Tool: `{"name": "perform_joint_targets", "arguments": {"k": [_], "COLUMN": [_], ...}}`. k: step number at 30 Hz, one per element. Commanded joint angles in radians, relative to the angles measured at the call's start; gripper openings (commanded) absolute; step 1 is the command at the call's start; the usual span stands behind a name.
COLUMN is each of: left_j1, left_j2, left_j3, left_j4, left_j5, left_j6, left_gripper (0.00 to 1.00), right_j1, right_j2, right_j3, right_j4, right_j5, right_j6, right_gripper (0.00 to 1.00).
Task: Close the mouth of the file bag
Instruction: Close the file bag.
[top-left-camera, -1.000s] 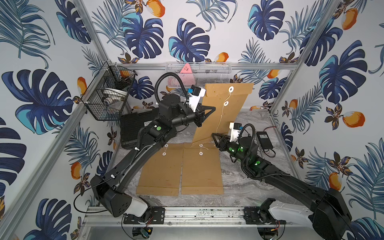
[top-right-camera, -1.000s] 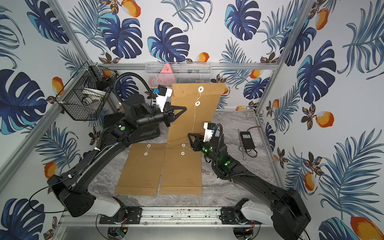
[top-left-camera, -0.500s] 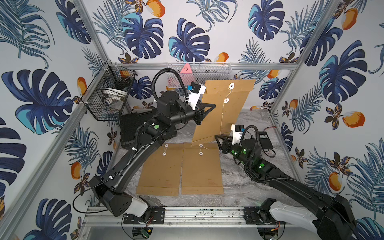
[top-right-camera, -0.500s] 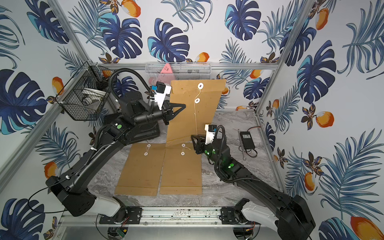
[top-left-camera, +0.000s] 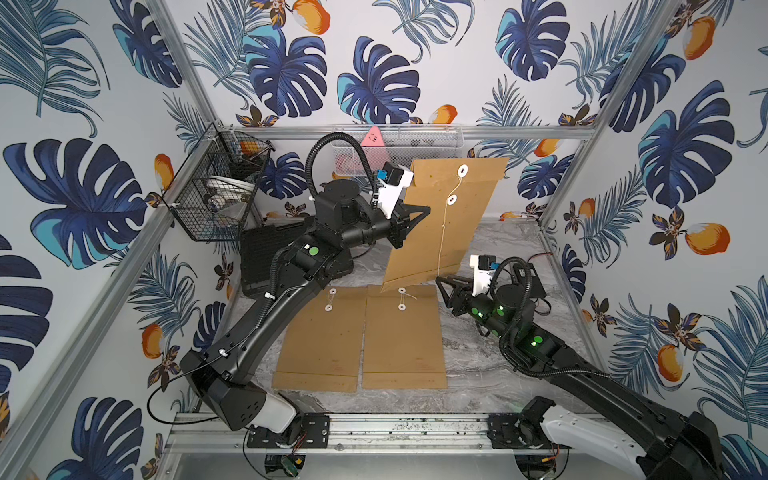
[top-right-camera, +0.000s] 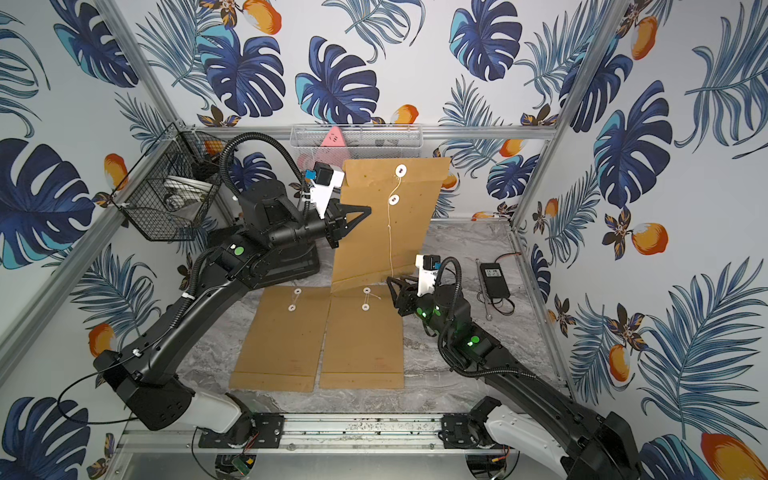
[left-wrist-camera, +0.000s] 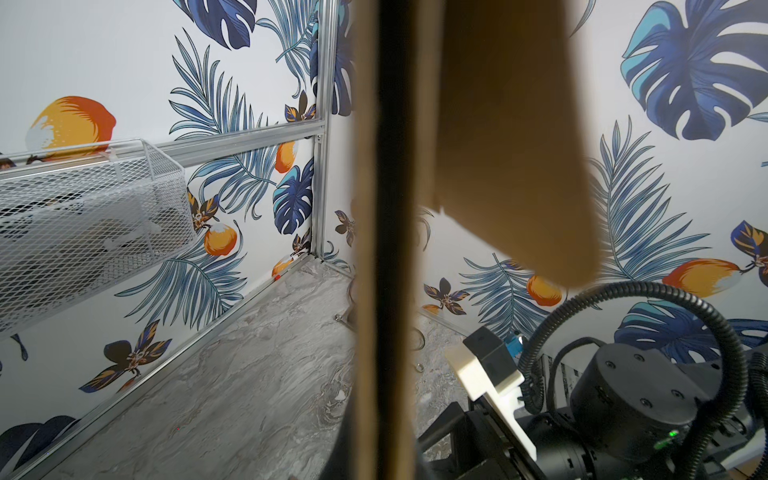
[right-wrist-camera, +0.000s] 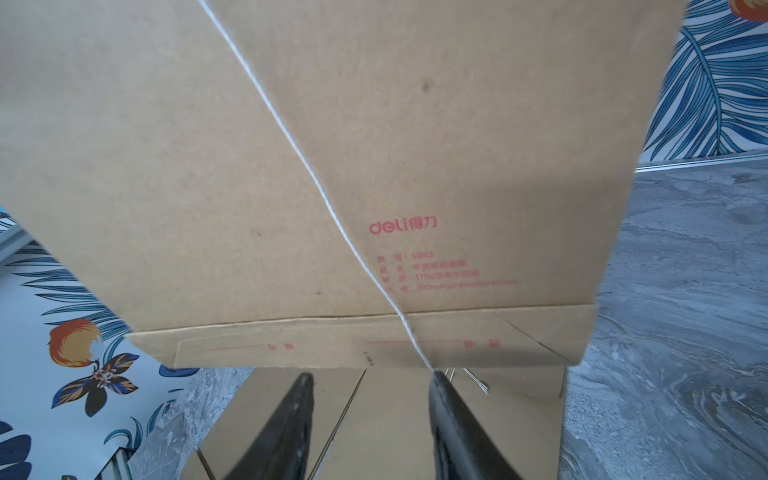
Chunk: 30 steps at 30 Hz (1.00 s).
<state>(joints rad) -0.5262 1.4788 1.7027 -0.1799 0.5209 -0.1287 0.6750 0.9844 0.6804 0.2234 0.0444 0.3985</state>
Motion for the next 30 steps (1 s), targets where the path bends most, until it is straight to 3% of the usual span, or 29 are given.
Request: {"name": "perform_joint_targets", "arguments": {"k": [1, 10, 21, 30], "left_j1": [0.0, -0.006, -0.005, -0.005], "left_j2": [-0.01, -0.03, -0.037, -0.04], "left_j3": [-0.006, -0.026, -0.032, -0.041], "left_j4": [0.044, 0.051, 0.054, 0.03], "left_j5": [0.016, 0.041, 0.047, 0.027], "left_j6": [-0.004, -0.034, -0.04, -0.038], "left_gripper": [0.0, 0.0, 0.0, 0.0], "right_j1": [0.0, 0.001, 0.002, 0.006], "right_j2": [0.038, 0.16, 0.212, 0.2], "right_j3": [0.03, 0.06, 0.072, 0.073], "right_j4": [0.011, 0.165, 0.251, 0.254], "right_j5": [0.031, 0.139, 0.127, 0.104], "right_j6": [-0.043, -0.131, -0.202, -0.213], "right_gripper": [0.47, 0.44, 0.38, 0.12]}}
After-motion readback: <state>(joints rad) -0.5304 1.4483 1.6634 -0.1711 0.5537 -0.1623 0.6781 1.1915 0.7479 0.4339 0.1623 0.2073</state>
